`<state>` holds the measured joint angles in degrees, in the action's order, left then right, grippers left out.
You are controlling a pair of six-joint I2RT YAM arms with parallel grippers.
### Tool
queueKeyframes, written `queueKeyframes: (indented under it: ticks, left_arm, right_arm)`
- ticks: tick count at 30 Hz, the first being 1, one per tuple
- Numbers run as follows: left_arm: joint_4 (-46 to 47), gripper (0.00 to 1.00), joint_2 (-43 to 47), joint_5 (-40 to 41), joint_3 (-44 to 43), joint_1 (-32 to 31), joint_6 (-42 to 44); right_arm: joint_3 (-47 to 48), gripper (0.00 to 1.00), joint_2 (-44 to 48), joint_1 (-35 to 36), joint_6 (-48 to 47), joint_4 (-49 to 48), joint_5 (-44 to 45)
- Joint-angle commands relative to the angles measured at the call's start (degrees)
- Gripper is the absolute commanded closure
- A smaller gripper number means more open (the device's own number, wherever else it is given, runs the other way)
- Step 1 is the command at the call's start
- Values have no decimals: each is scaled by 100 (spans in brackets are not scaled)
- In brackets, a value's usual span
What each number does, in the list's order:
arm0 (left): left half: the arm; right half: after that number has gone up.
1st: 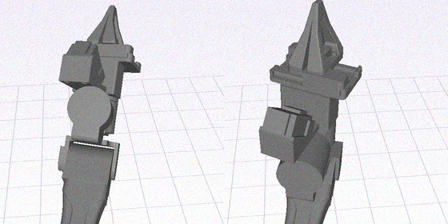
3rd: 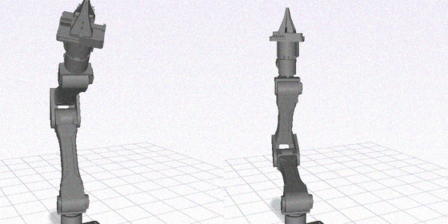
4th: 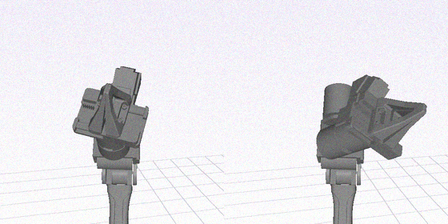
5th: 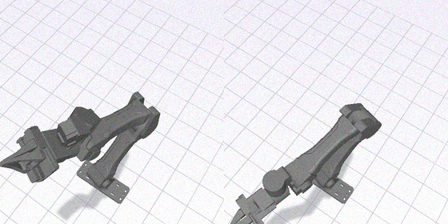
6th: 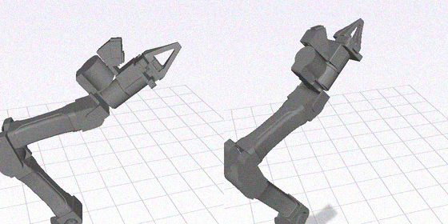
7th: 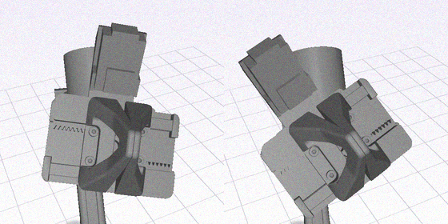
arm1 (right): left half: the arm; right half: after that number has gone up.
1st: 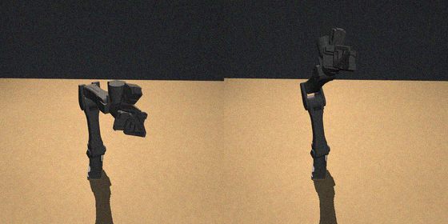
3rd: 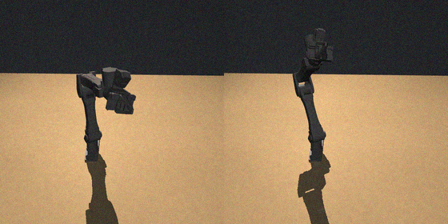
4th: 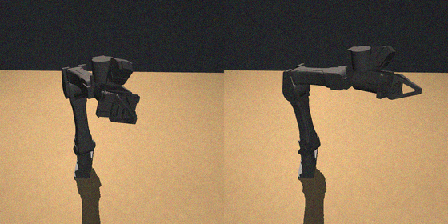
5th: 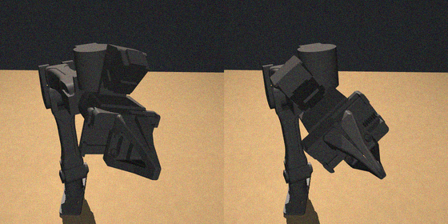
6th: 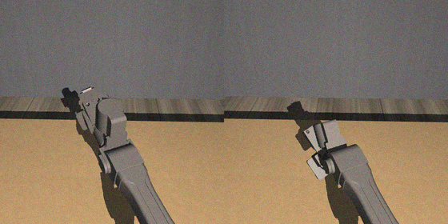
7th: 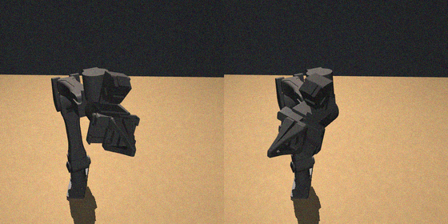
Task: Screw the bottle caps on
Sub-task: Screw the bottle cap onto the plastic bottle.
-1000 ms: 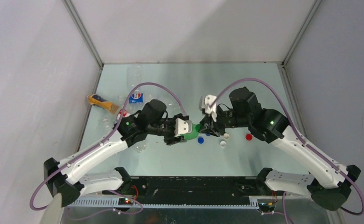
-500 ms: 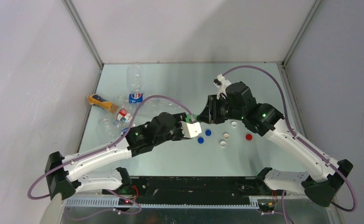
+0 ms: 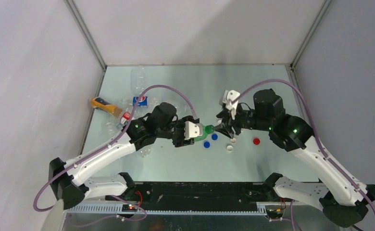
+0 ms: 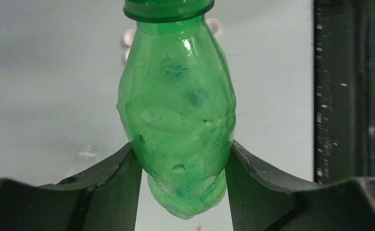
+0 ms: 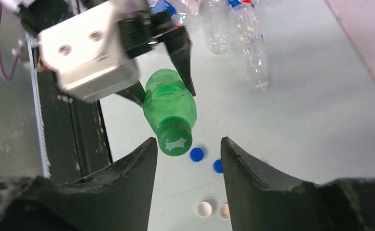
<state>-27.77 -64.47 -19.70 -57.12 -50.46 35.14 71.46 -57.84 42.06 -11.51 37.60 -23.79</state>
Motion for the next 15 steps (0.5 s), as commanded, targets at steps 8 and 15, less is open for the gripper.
queueKeyframes:
  ticks: [8, 15]
  left_arm:
    - [-798, 85, -192, -1387, -557, 80, 336]
    - [-930, 85, -311, -1541, -726, 80, 405]
  right_arm:
    - [61, 44, 307, 6, -3061, 995, -1307]
    - [61, 47, 290, 128, -3534, 1217, -1638]
